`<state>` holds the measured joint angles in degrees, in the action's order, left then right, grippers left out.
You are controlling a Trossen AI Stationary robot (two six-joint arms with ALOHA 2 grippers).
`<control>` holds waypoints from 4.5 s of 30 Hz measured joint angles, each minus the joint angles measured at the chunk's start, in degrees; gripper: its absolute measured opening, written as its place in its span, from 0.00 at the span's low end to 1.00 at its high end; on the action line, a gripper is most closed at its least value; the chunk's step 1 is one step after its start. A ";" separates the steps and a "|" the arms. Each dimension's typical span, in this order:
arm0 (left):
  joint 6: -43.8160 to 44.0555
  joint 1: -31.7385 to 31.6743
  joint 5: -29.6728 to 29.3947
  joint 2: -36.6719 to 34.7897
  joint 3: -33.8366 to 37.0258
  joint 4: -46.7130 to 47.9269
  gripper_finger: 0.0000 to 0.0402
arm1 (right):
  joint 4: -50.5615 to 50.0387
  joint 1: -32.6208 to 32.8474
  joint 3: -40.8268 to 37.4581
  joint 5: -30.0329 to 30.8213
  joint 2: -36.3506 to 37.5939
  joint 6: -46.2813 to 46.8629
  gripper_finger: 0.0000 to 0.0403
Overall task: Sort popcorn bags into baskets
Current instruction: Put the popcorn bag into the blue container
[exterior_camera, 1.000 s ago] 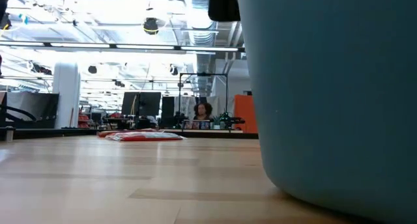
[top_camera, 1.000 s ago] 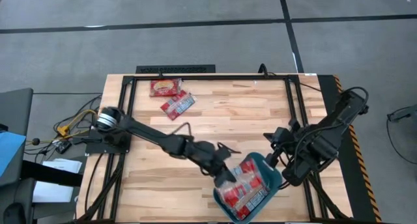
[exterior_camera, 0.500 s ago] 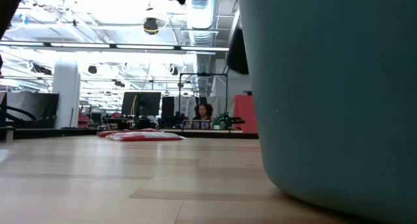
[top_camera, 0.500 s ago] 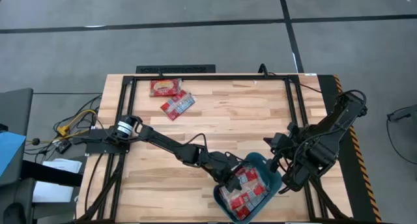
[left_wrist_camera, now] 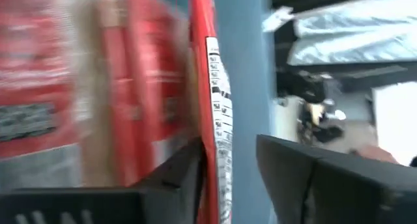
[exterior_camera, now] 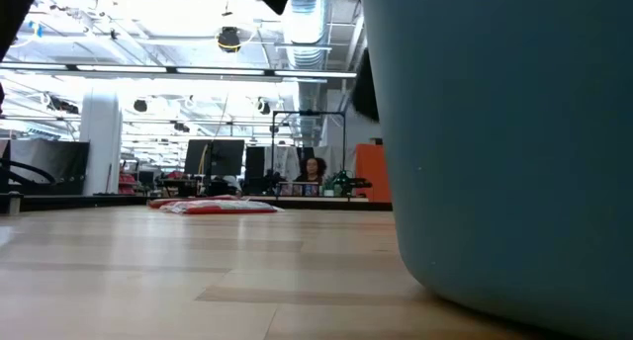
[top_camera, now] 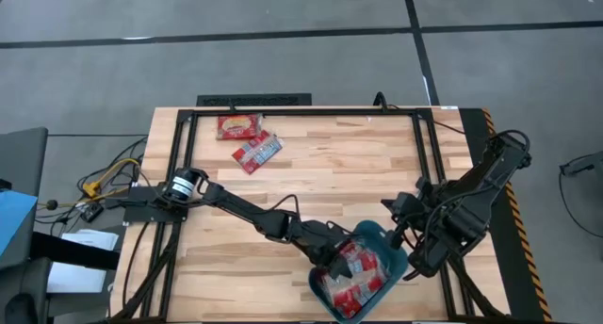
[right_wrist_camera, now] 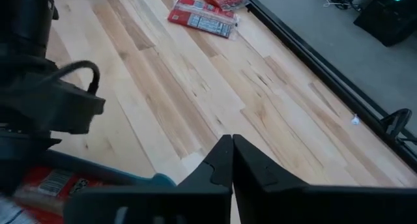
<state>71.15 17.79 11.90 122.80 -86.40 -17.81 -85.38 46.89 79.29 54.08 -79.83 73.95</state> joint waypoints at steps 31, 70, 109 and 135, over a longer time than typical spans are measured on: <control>-41.31 -18.93 2.70 -19.43 0.38 59.24 0.54 | 2.97 -0.46 -3.35 0.88 -0.08 1.37 0.07; -51.21 -63.57 -9.69 -47.08 49.62 30.11 0.51 | 90.84 -47.46 -14.21 -27.39 -20.93 -59.33 0.05; -24.80 -45.61 1.49 -48.12 51.39 15.32 0.35 | 103.08 -57.94 -13.85 -41.47 -30.12 -59.91 0.05; -13.01 -42.60 -9.27 -53.35 66.45 13.58 0.58 | 94.49 -44.42 -7.69 -36.67 -42.35 -44.15 0.06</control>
<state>58.14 -24.81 2.63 69.45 -19.94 -4.22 9.11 2.48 71.59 17.41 -122.18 29.81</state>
